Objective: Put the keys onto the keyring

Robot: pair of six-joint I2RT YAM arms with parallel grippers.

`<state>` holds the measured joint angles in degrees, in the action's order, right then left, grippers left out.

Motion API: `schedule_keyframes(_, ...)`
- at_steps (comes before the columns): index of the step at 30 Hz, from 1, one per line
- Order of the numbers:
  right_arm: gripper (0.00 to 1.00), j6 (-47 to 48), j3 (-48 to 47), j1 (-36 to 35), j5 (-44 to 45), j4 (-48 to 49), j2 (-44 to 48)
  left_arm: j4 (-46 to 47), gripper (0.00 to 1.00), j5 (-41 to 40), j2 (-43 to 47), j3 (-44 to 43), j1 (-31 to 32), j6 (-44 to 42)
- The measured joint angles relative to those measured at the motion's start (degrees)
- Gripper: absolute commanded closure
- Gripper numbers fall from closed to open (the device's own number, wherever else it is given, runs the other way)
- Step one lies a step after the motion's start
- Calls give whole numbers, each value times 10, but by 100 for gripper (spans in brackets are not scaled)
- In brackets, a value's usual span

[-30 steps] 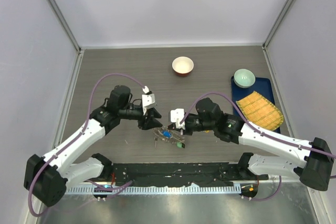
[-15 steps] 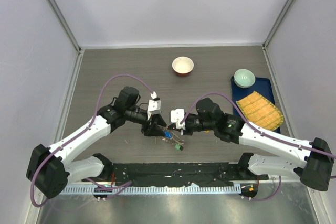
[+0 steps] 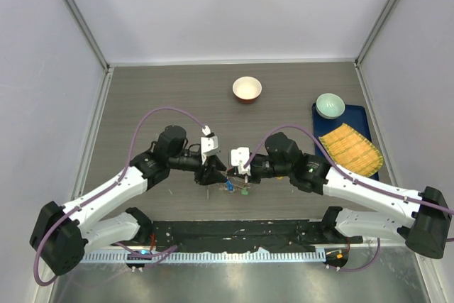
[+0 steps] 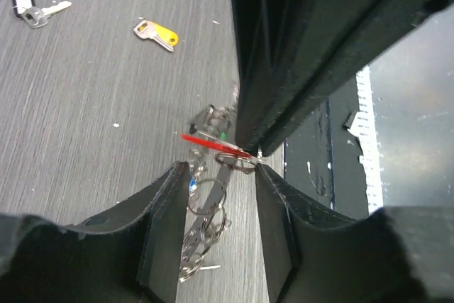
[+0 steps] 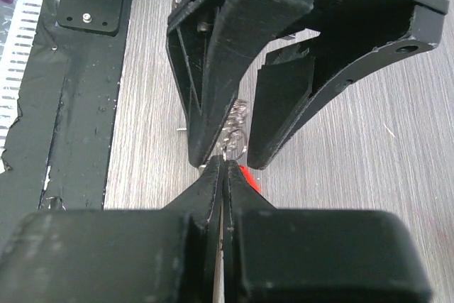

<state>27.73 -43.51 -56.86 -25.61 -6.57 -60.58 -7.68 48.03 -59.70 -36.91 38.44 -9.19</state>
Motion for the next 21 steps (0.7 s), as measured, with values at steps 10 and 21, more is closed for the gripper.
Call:
schedule_keyframes(10, 99, -23, 11, 0, 31, 5, 8, 47, 95, -100, 27, 39, 35, 95)
schedule_keyframes(21, 99, -52, 2, 0, 77, 3, 2, 53, 100, -214, 103, 68, 42, 163)
